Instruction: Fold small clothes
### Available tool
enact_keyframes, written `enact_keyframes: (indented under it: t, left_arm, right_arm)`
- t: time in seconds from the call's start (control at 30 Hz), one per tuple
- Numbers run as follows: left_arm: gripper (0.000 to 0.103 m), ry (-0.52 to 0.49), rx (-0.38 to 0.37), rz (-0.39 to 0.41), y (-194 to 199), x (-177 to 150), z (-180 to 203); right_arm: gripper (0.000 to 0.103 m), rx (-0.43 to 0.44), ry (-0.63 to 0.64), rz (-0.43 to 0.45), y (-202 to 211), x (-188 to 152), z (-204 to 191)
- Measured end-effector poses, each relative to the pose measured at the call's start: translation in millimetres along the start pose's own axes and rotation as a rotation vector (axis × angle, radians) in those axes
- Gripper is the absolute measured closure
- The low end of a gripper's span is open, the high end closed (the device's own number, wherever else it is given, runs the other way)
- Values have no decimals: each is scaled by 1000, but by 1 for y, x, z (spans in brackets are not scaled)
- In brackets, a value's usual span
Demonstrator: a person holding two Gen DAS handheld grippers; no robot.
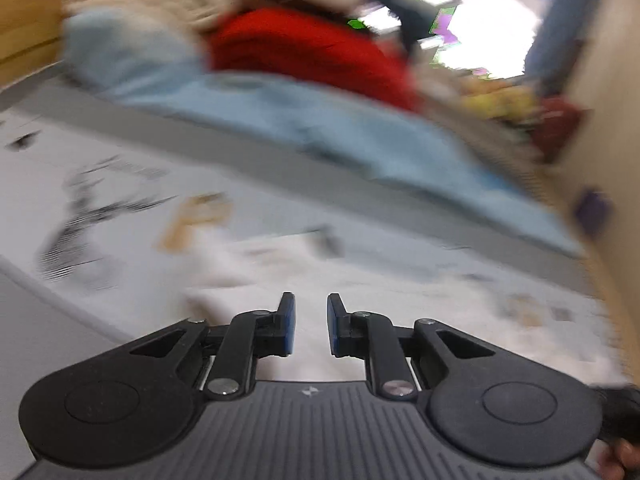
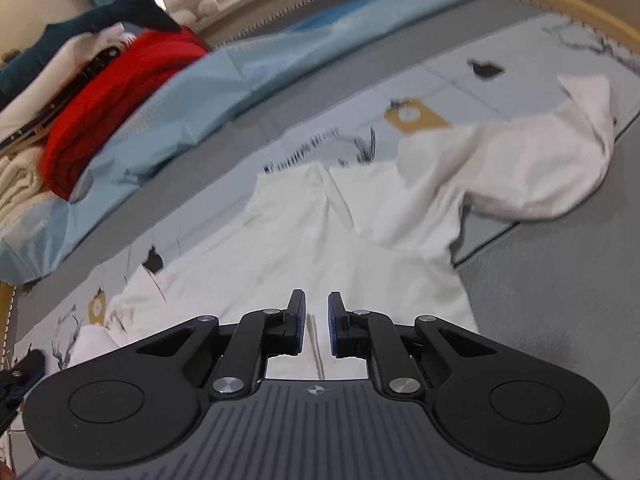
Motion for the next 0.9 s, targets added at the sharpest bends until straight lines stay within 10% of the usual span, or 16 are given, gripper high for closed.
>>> enact_keyframes:
  t: [0.33, 0.57, 0.8, 0.9]
  left_arm:
    - [85, 136, 64, 28, -8, 45, -75]
    - [85, 188, 89, 47, 16, 58, -106]
    - [85, 173, 82, 21, 8, 49, -106]
    - [85, 165, 86, -4, -4, 39, -107]
  right_arm:
    - [78, -26, 184, -194, -75, -58, -22]
    - [97, -49, 434, -39, -62, -49, -63]
    - [97, -49, 420, 352, 13, 61, -55]
    - [97, -126, 342, 241, -18, 70, -7]
Point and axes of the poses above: each gripper's, at about its wrist camera, not at the fingertips, and y roughly against the way its jaws point, z to its right, x to its top, the point moved 9 cm from there along -y, roughly the way its jaws point, and after that the axes turned 1 degree about -x, right-handed, at the moved point
